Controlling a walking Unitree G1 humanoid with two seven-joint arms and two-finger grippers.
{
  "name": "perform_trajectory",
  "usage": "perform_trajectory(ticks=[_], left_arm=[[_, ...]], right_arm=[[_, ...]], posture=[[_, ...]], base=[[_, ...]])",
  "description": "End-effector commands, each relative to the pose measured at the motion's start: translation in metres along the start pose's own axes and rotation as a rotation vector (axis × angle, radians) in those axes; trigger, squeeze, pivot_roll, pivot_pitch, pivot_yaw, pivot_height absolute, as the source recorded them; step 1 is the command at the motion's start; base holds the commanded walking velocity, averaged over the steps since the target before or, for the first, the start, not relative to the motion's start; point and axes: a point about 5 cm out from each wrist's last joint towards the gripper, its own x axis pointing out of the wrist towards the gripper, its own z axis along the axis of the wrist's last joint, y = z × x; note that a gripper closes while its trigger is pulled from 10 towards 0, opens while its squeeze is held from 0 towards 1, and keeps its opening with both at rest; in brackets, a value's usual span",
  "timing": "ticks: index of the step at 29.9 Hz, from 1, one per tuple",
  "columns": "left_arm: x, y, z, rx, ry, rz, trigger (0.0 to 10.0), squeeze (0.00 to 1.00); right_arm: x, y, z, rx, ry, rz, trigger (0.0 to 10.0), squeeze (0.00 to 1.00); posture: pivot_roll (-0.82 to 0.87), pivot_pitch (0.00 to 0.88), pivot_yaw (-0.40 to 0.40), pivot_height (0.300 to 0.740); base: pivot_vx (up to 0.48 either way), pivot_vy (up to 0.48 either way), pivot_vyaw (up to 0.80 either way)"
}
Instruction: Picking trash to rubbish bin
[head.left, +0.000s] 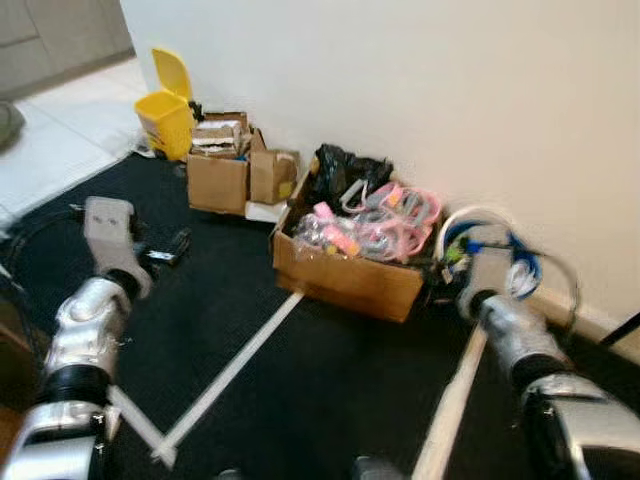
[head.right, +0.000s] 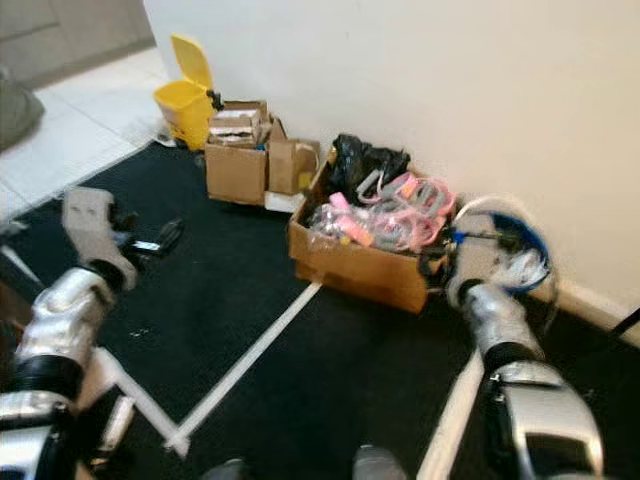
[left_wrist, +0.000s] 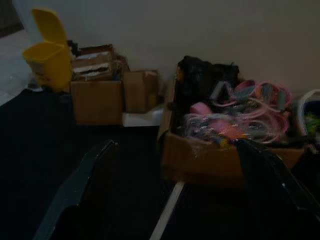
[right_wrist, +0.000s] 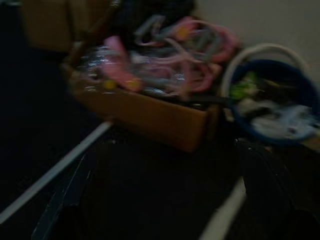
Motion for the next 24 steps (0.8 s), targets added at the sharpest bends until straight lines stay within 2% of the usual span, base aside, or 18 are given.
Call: perform_trajectory(ticks=[1,5,16,21,23,24], left_arm=[[-0.006,0.003,-0.016,0.002,0.064,0.025,10.0,0.0],[-0.013,0.007,-0.03,-0.005,0.115,0.058,10.0,0.0],[-0.019,0.011,-0.042,-0.01,0.161,0.094,10.0,0.0],[-0.029,0.014,-0.064,-0.018,0.251,0.157,10.0,0.0],[-0.033,0.015,-0.07,-0.037,0.272,0.181,10.0,0.0],[-0.039,0.016,-0.08,-0.069,0.307,0.225,10.0,0.0]], right_arm=[[0.0,0.001,-0.003,-0.004,0.017,0.001,10.0,0.0],[-0.001,0.0,-0.004,-0.006,0.022,-0.002,10.0,0.0],[-0.001,-0.001,-0.004,-0.006,0.025,-0.001,10.0,0.0],[-0.001,-0.001,-0.007,-0.008,0.037,-0.004,10.0,0.0],[-0.002,-0.001,-0.009,-0.007,0.046,-0.007,10.0,0.0],[-0.004,-0.002,-0.015,-0.006,0.067,-0.014,10.0,0.0]], posture=[[-0.09,0.0,-0.019,0.74],[-0.09,0.0,-0.019,0.74],[-0.09,0.0,-0.021,0.74],[-0.09,0.0,-0.021,0.74],[-0.09,0.0,-0.021,0.74],[-0.09,0.0,-0.021,0.74]], base=[[0.0,0.0,-0.8],[0.0,0.0,-0.8],[0.0,0.0,-0.8],[0.0,0.0,-0.8],[0.0,0.0,-0.8],[0.0,0.0,-0.8]])
